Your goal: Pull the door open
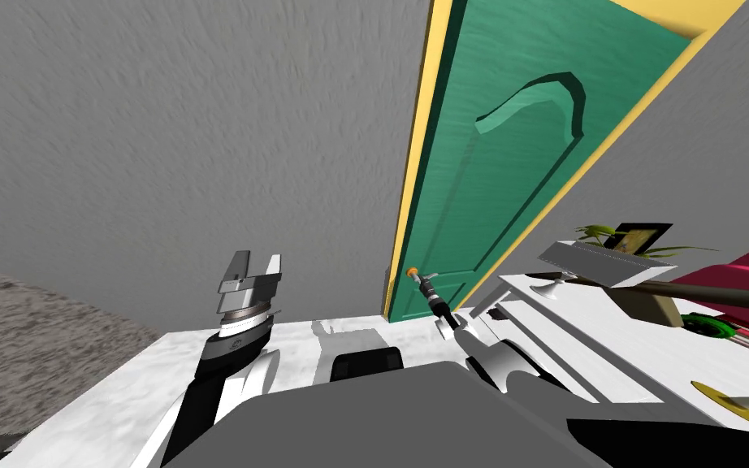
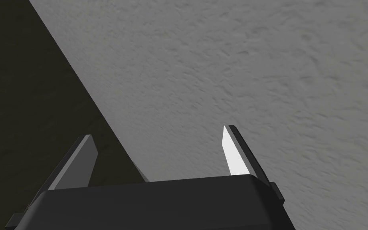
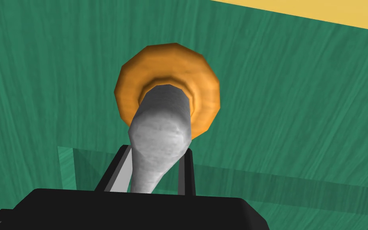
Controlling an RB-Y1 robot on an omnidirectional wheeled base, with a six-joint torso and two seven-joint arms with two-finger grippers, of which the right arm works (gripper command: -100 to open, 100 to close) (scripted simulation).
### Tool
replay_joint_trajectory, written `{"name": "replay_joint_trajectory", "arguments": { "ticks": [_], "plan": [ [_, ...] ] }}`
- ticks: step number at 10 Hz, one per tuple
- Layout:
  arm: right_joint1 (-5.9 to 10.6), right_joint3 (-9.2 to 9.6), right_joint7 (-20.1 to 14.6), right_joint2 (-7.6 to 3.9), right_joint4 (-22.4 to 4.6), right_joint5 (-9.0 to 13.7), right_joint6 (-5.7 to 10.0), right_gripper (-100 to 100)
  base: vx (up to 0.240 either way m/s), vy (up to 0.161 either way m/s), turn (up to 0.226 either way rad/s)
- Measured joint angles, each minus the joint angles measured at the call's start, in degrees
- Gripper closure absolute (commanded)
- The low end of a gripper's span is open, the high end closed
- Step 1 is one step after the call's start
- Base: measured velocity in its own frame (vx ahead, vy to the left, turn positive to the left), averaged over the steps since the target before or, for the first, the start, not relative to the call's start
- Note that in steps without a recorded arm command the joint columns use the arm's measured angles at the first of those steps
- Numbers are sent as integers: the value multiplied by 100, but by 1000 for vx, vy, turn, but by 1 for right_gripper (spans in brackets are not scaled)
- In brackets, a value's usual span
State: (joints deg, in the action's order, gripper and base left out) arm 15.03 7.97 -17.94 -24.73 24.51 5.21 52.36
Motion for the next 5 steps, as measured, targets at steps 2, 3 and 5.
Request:
{"name": "replay_joint_trajectory", "arguments": {
  "ticks": [2,3,5],
  "plan": [
    [67,-40,-2,40,-107,-82,3,100,-184,-111,180],
    [79,-67,-4,51,-118,-122,-16,100,-199,-125,198],
    [-1,-148,6,62,131,-204,-170,100,-190,-113,156]
  ]
}}
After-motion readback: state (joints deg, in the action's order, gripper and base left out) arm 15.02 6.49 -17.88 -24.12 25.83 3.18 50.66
